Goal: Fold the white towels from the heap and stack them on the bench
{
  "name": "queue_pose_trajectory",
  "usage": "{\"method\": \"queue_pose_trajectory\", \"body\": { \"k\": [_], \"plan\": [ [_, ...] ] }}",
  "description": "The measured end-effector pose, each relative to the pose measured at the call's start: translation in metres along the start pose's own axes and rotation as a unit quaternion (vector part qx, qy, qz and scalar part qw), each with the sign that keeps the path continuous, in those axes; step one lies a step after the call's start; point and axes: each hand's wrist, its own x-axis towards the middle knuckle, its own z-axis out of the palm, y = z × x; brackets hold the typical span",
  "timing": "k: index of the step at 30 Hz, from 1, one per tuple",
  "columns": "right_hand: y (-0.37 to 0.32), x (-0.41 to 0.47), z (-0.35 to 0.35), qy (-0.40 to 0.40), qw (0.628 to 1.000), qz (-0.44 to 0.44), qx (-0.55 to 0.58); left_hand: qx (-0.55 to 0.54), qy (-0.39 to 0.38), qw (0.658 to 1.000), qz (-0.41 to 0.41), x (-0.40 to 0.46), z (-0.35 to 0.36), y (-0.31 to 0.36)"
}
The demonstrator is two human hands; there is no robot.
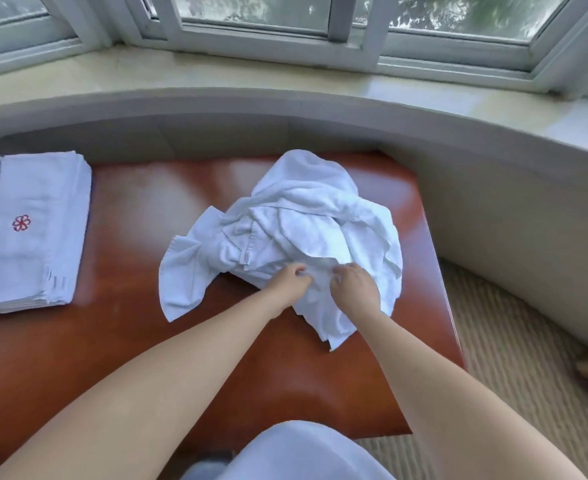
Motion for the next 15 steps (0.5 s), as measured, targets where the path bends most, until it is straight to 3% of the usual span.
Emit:
{"method": "queue_pose_trajectory", "body": {
  "k": [6, 15],
  "plan": [
    [-0.018, 0.005, -0.017, -0.063, 0.985, -0.021, 0.161, -0.142, 0.044, 0.986, -0.078, 0.007, -0.005, 0.025],
    [-0.096, -0.033, -0.006, -0.18, 0.949, -0.156, 0.207, -0.29, 0.142, 0.942, -0.092, -0.026, -0.052, -0.02]
  ]
}}
